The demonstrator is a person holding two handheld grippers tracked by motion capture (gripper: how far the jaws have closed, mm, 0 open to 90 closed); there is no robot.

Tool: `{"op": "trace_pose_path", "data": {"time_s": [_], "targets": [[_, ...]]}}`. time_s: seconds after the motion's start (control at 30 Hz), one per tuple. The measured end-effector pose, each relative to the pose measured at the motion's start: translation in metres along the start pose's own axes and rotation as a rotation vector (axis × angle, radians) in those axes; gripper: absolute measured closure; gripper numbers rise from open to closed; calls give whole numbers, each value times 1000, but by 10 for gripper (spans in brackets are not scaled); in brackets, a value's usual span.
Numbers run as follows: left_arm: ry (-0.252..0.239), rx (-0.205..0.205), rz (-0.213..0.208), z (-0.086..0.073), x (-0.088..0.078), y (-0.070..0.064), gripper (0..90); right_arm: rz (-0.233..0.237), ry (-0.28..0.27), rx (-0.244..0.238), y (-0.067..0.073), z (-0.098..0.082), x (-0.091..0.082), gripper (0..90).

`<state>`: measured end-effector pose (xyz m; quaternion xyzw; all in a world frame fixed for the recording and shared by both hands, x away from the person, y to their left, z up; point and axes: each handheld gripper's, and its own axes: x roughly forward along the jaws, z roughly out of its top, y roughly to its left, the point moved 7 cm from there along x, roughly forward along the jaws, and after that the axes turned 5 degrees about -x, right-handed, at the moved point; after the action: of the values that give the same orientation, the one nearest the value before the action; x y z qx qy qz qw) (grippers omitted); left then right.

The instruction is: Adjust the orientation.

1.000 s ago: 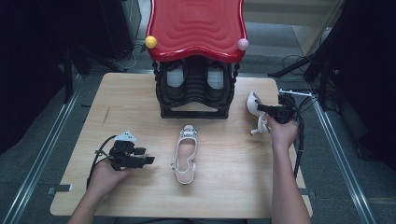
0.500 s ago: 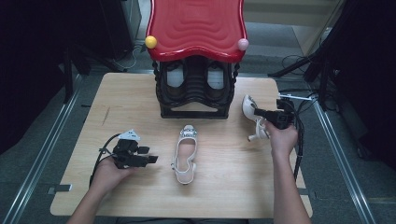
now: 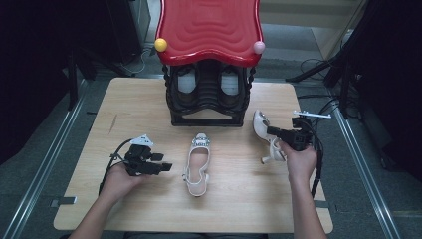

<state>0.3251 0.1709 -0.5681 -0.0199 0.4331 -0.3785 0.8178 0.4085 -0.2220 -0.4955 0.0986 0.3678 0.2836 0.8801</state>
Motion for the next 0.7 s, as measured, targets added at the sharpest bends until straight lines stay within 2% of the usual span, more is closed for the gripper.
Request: {"op": "trace_pose_path", "data": {"time_s": [0.3, 0.5, 0.7], "targets": [[13, 14, -4, 9, 5, -1, 392, 21, 30, -34, 25, -18, -4, 884], [4, 24, -9, 12, 7, -3, 392, 39, 53, -70, 45, -25, -2, 884], [1, 23, -12, 12, 6, -3, 392, 61, 79, -90, 58, -32, 5, 883]]}}
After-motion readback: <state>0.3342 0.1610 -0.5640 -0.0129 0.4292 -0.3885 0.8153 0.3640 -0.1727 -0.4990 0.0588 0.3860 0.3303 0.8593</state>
